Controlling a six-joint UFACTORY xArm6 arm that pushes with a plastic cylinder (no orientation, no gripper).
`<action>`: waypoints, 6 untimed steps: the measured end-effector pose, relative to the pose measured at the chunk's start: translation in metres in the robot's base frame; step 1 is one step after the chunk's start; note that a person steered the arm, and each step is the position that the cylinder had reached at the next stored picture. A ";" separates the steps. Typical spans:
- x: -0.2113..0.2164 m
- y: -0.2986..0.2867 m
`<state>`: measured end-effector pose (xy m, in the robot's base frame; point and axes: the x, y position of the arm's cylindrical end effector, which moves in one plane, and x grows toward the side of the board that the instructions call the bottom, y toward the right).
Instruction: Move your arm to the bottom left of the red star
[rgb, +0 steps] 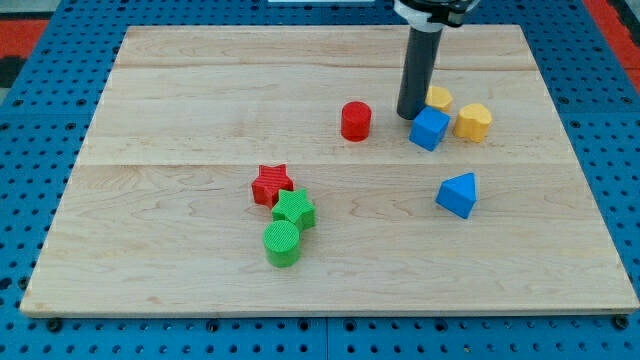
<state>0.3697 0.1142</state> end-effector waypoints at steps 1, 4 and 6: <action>0.031 0.015; 0.067 -0.060; 0.083 -0.234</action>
